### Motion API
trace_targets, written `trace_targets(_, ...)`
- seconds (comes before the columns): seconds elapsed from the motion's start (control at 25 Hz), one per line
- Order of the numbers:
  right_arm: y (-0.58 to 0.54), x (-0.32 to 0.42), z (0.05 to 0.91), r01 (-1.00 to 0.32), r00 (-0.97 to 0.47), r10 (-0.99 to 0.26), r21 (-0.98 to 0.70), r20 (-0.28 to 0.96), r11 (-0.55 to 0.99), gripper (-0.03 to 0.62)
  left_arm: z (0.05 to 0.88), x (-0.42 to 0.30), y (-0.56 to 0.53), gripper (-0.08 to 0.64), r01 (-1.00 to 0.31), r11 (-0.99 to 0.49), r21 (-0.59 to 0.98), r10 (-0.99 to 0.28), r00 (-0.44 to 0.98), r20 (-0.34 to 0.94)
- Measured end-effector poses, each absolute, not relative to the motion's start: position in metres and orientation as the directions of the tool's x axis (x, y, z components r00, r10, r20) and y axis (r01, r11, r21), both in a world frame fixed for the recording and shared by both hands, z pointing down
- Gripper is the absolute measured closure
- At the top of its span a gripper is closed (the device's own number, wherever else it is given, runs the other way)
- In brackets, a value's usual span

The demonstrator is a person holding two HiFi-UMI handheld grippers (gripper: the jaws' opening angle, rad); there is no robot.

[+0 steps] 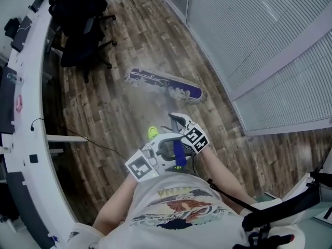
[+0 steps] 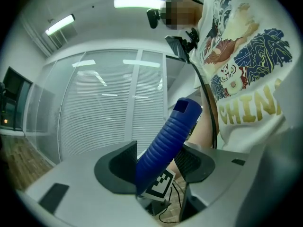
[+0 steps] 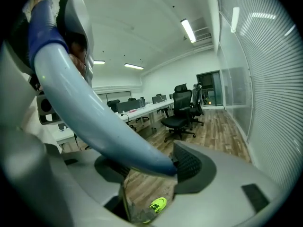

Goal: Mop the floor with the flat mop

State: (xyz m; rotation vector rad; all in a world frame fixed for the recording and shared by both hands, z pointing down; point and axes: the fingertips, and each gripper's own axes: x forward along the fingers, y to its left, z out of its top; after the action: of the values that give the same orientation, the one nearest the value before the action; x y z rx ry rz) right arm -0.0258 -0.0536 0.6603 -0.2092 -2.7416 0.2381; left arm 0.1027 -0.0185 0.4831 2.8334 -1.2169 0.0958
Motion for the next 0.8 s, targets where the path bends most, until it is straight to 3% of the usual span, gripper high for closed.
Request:
trace_targets(0.16,-0.082,-0.071,0.652,0.147,-0.902,0.207,-0.181,0.379,0.972,0.356,0.494,0.064,-0.049,0.319,-0.728,-0.685,0.037,-0.723,0.685,0.088)
trace_targets(0.68,-0.209,-0.241,0.649,0.07,-0.921,0.144,-0.212,0.361,0.975,0.35,0.473,-0.115,-0.166,0.319,-0.708,-0.705,0.025,-0.709,0.706,-0.004)
trace_targets(0.8,-0.231,-0.275,0.639,0.062,-0.923,0.13,-0.194,0.363,0.979,0.348,0.478,-0.146,-0.186,0.319,-0.697,-0.717,0.006,-0.697,0.717,0.024)
